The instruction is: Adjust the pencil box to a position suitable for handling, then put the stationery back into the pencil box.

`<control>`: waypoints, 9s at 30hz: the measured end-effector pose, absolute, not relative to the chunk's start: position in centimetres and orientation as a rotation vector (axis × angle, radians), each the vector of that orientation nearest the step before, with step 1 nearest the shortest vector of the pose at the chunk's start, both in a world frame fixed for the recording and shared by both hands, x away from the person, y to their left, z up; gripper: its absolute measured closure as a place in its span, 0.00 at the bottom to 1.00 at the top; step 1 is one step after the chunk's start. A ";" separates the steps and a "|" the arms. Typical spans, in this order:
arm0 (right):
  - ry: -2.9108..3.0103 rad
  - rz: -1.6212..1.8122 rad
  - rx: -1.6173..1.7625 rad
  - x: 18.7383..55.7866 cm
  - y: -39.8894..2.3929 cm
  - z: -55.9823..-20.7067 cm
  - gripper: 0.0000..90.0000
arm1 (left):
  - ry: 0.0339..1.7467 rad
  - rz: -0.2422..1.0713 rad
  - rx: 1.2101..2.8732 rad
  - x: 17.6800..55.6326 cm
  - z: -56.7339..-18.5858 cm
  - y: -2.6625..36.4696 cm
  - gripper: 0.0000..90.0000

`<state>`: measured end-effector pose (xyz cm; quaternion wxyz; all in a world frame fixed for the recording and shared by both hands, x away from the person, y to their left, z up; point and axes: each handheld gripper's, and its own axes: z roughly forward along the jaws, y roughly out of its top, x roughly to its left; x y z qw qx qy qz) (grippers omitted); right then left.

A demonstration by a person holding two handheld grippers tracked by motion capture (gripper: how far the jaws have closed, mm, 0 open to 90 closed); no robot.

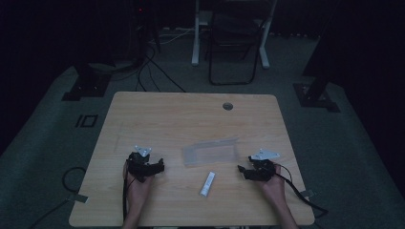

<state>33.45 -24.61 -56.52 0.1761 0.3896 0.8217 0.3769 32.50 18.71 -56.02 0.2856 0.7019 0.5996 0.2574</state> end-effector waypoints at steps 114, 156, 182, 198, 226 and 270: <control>2.397 1.229 0.981 37.4 -17.7 -53.8 0.63 | 1.162 0.709 2.078 33.2 -54.3 16.9 0.82; 2.374 1.124 1.081 35.0 -23.5 -56.3 0.55 | 1.158 0.500 1.894 26.9 -50.8 18.6 0.46; 2.364 1.148 1.087 35.0 -23.6 -56.4 0.53 | 1.066 0.431 1.965 25.9 -50.1 14.7 0.44; 2.366 1.153 1.089 35.1 -23.7 -56.4 0.53 | 1.017 0.371 2.011 26.2 -50.4 11.5 0.46; 2.366 1.148 1.085 35.0 -23.6 -56.4 0.53 | 0.974 0.324 2.069 27.4 -51.1 6.8 0.49; 2.367 1.146 1.080 35.0 -23.6 -56.4 0.52 | 0.982 0.265 2.241 28.7 -54.5 2.4 0.73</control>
